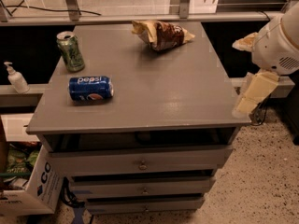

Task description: Move brown chip bag near pepsi can

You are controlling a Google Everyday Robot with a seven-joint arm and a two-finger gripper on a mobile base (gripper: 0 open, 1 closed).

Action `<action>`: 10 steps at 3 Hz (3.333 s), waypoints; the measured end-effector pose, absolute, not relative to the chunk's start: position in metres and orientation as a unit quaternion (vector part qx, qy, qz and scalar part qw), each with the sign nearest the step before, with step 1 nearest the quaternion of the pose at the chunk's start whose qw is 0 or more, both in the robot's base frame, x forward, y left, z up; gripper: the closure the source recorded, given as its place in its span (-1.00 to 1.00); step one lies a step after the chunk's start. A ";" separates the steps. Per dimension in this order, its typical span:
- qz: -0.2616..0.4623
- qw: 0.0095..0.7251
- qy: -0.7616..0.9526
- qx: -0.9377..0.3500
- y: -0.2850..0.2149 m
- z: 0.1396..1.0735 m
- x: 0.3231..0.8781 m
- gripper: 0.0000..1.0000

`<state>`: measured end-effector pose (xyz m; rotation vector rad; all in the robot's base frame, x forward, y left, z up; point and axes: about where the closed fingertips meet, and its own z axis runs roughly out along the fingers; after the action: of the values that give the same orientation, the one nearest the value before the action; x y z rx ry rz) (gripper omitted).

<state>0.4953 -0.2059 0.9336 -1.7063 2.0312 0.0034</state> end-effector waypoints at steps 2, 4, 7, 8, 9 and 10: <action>0.021 0.341 0.726 -0.597 -0.203 0.932 0.582 -1.00; 0.044 0.390 0.728 -0.563 -0.197 0.939 0.622 -1.00; 0.069 0.461 0.684 -0.561 -0.151 0.912 0.684 -1.00; 0.075 0.473 0.681 -0.554 -0.126 0.894 0.713 -1.00; 0.082 0.486 0.683 -0.539 -0.102 0.877 0.741 -1.00; 0.085 0.501 0.685 -0.523 -0.083 0.865 0.771 -1.00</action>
Offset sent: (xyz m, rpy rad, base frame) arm 0.1427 -0.0045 0.0058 0.2724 -0.2063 -0.0457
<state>0.7712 -0.0831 0.8652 -1.2640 1.6557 0.2066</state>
